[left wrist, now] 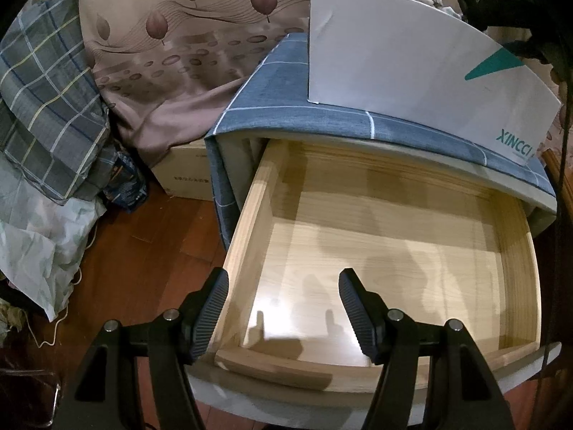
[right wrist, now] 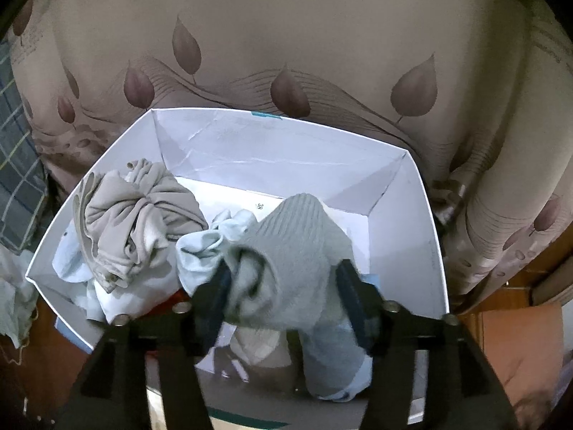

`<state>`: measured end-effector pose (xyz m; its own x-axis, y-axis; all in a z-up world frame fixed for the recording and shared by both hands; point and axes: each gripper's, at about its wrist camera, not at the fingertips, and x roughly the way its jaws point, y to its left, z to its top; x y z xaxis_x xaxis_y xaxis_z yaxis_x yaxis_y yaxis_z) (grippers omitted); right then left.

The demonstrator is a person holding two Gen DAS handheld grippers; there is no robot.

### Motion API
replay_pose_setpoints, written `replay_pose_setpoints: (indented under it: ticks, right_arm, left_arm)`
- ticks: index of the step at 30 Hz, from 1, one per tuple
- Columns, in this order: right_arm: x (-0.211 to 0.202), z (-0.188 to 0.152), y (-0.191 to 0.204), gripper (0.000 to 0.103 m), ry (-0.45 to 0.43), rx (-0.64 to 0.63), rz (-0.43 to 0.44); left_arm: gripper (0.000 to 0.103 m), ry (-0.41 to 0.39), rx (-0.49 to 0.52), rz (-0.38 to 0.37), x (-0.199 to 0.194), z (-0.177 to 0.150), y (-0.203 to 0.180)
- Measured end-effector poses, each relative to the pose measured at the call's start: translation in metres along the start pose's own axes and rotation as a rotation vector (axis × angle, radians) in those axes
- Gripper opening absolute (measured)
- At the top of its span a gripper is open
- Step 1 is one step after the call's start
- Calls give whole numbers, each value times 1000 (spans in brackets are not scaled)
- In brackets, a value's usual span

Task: Take underwear out of drawer
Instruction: 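Lower the grey ribbed sock into the white box and open the right tool, then move the open right tool back over the empty drawer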

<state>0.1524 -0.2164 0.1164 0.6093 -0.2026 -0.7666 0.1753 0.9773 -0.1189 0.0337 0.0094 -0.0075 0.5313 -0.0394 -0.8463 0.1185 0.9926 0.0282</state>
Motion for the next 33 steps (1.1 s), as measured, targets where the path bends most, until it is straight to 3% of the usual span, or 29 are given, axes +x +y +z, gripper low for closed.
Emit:
replay_pose_setpoints:
  ticks: [2, 6, 13, 19, 28, 33]
  right_arm:
    - [-3, -1, -3, 75, -2, -2, -2]
    - [-17, -2, -6, 78, -5, -4, 13]
    - [-82, -28, -12, 97, -103, -30, 41]
    - [-111, -94, -11, 102, -82, -24, 82]
    - [-81, -202, -10, 102, 87, 97, 100]
    - [-71, -236, -8, 102, 89, 187, 88]
  left_arm:
    - [66, 1, 4, 5, 0, 0, -1]
    - [66, 9, 18, 16, 3, 1, -5]
    - [66, 0, 37, 39, 1, 0, -11]
    - [66, -8, 79, 58, -4, -4, -18]
    - [66, -12, 133, 49, -13, -12, -27]
    - [66, 2, 123, 13, -14, -18, -28]
